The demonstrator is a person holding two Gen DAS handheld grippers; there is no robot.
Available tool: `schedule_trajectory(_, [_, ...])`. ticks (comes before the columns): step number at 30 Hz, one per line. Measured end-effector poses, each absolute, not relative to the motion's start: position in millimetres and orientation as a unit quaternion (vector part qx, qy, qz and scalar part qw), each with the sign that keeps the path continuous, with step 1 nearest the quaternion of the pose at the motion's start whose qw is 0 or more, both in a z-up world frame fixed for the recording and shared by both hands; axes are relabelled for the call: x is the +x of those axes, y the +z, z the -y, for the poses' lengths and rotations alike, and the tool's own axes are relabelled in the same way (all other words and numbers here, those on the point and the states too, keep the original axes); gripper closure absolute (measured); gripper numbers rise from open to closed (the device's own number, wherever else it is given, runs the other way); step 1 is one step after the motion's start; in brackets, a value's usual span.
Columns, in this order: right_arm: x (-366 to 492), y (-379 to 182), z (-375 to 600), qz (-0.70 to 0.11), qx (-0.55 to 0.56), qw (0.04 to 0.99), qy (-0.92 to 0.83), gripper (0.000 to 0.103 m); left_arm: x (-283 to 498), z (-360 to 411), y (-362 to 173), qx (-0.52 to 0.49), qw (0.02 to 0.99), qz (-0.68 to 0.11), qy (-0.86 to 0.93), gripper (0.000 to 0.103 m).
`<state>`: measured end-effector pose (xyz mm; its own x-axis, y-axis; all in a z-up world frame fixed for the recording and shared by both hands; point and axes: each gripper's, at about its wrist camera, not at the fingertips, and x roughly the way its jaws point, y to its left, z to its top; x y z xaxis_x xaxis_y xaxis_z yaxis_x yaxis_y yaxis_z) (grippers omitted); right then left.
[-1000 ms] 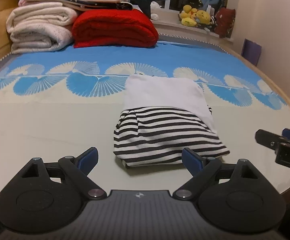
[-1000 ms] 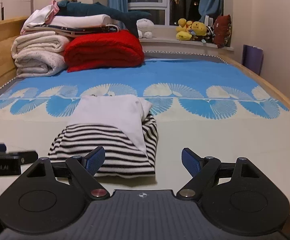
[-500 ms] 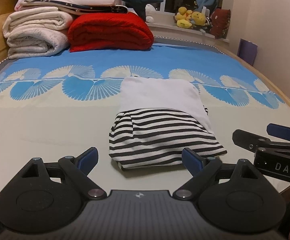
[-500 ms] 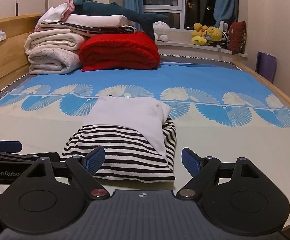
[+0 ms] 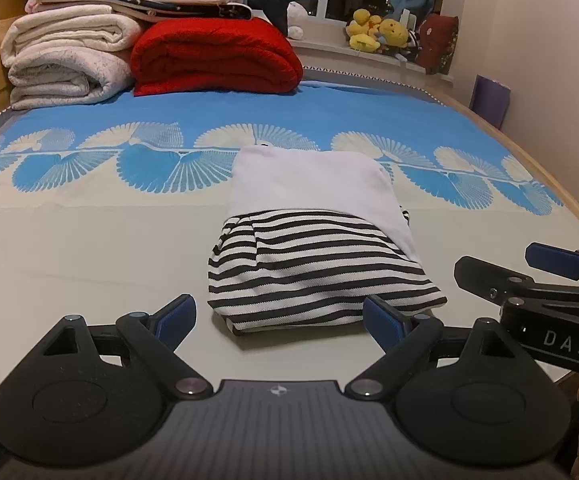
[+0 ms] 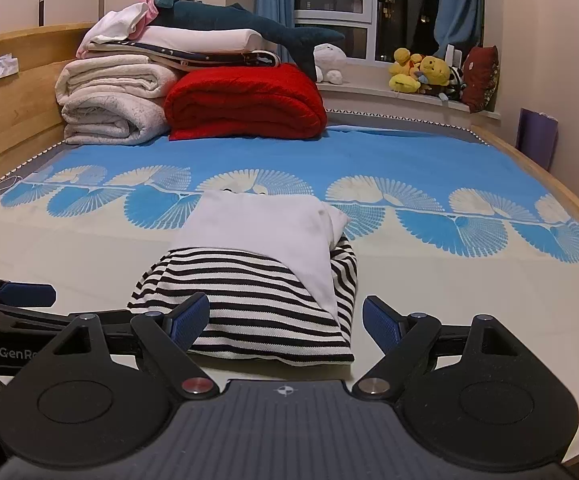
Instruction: Fold small clothes
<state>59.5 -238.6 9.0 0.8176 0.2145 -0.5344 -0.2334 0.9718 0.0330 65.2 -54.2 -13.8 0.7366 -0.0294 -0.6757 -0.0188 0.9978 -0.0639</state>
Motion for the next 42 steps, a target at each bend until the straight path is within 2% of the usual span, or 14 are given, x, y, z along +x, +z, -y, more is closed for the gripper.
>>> schedule_trajectory(42, [59.0, 7.3, 235.2, -0.281, -0.016, 0.951, 0.126, 0.018, 66.4, 50.3, -17.1, -0.034, 0.930, -0.366, -0.001, 0.010])
